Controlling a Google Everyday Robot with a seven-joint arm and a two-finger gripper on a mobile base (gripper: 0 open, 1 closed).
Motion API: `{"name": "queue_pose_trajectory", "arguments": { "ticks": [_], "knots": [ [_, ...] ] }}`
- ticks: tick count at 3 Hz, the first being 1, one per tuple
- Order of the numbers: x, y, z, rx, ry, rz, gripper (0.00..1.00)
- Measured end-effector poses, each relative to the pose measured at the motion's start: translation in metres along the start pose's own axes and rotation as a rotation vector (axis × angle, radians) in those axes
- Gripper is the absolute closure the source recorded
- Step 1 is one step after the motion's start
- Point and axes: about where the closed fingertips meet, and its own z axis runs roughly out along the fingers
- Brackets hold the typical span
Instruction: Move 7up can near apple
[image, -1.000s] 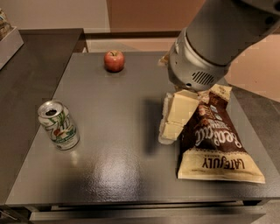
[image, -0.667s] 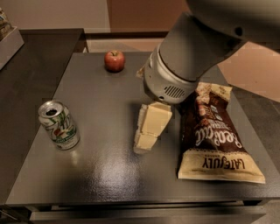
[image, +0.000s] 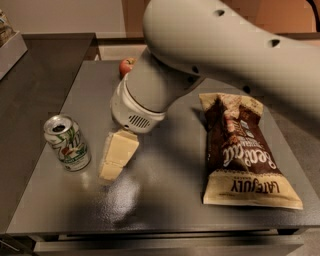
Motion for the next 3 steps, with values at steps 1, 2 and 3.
{"name": "queue_pose_trajectory", "arguments": {
  "ticks": [1,2,3],
  "knots": [
    [-0.029,0.001,0.028,-0.036,-0.058,0.012,0.0],
    [-0.059,0.004,0.047,-0.086,-0.117,0.005,0.0],
    [-0.077,0.003,0.057,-0.112,-0.154,0.003,0.0]
  ]
}}
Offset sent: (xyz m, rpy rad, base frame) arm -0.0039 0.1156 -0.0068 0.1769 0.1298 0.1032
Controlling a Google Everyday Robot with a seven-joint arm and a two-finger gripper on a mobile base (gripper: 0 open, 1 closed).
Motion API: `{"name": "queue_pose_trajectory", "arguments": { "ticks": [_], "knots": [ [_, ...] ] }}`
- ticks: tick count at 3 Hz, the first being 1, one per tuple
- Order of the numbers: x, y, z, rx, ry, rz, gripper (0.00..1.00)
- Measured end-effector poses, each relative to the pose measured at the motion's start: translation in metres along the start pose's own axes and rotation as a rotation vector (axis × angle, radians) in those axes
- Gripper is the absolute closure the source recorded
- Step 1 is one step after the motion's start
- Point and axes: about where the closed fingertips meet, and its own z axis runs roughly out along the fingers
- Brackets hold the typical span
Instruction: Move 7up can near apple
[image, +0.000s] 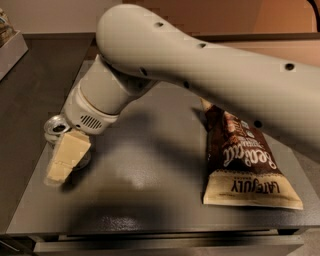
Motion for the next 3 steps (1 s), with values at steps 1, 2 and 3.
{"name": "queue_pose_trajectory", "arguments": {
  "ticks": [1,2,3],
  "knots": [
    [-0.004,-0.007,0.004,0.007,-0.023,0.033,0.18],
    [-0.003,-0.016,0.001,0.026,-0.037,0.06,0.41],
    [0.002,-0.027,-0.011,0.058,-0.046,0.074,0.65]
  ]
}}
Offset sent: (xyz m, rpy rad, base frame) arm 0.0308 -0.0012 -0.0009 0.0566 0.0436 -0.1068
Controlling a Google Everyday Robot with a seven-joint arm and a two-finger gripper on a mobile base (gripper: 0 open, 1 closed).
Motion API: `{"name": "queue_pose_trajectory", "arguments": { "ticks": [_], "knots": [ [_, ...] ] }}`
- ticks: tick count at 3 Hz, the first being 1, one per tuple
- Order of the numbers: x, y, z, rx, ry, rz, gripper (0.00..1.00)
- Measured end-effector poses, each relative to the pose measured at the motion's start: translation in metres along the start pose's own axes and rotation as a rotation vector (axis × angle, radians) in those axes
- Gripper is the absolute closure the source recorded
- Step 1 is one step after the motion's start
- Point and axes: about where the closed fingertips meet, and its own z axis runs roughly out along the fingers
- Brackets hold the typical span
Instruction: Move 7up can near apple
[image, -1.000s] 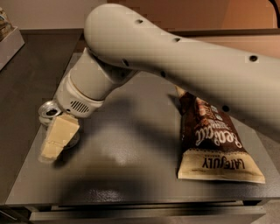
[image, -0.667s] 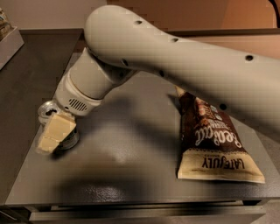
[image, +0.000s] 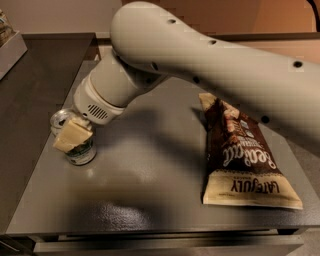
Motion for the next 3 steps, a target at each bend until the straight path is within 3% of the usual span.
{"name": "queue_pose_trajectory", "arguments": {
  "ticks": [1,2,3],
  "knots": [
    [0.001,-0.019,-0.024,0.053,-0.013,0.013,0.87],
    [0.007,-0.053,-0.059,0.13,-0.018,0.038,1.0],
    [0.02,-0.09,-0.089,0.198,-0.011,0.077,1.0]
  ]
}}
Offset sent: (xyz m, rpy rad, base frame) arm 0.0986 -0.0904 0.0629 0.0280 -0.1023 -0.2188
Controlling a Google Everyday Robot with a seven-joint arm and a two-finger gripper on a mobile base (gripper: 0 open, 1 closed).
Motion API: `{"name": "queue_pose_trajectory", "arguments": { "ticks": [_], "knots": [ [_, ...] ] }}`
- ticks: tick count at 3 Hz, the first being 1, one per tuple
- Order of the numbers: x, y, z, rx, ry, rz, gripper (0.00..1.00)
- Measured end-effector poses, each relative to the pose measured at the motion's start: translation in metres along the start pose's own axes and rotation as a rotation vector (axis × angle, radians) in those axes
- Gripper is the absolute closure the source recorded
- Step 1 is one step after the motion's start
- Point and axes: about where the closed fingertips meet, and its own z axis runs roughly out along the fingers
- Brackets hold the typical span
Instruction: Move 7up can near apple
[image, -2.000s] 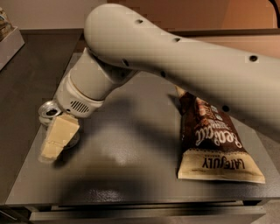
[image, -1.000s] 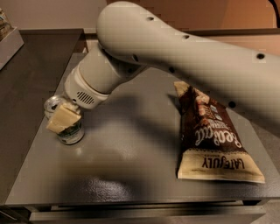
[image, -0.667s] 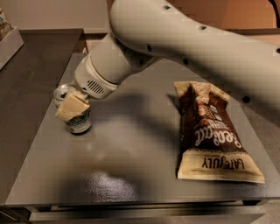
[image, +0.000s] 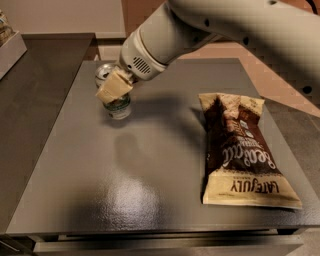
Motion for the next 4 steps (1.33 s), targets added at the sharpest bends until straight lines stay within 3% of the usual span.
{"name": "queue_pose_trajectory", "arguments": {
  "ticks": [2,4],
  "knots": [
    [0.036,-0.075,-0.018,0.09,0.032,0.095,1.0],
    [0.056,-0.117,-0.006,0.128,0.035,0.184,1.0]
  ]
}}
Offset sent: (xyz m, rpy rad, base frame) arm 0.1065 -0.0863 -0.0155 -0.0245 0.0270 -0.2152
